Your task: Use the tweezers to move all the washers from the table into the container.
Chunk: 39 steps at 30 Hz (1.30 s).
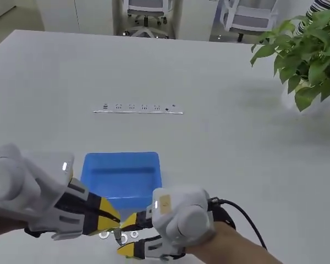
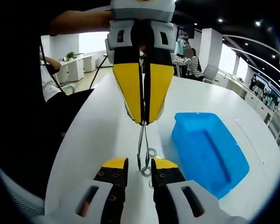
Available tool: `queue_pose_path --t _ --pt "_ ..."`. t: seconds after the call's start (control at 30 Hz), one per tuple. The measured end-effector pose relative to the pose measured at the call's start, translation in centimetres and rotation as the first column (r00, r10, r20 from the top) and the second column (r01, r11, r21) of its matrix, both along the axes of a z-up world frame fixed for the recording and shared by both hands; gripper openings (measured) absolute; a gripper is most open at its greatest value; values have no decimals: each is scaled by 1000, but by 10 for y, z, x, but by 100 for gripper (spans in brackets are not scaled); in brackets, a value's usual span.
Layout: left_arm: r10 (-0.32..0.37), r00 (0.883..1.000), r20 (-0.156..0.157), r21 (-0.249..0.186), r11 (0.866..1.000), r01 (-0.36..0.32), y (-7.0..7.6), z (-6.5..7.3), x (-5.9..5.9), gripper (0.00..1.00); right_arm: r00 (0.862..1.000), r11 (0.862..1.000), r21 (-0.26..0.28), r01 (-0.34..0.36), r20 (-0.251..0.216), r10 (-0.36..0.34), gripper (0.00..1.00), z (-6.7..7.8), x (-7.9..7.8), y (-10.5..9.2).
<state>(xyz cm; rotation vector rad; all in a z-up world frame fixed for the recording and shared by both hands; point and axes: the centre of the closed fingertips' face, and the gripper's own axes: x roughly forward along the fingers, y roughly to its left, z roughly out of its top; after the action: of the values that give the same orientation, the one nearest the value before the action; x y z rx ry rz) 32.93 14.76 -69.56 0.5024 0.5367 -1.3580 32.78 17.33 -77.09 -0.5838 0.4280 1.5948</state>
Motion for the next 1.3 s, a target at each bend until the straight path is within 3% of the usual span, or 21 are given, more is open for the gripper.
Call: queue_pose_path --t 0.47,1.3 --pt "-2 1000 -7 1 1000 2 -2 0 -1 5 1000 1000 -3 7 -9 -7 12 -3 2 6" --pt "12 1000 -1 24 1000 -12 1 -1 0 5 1000 1000 -9 5 -7 -5 9 -4 3 6"
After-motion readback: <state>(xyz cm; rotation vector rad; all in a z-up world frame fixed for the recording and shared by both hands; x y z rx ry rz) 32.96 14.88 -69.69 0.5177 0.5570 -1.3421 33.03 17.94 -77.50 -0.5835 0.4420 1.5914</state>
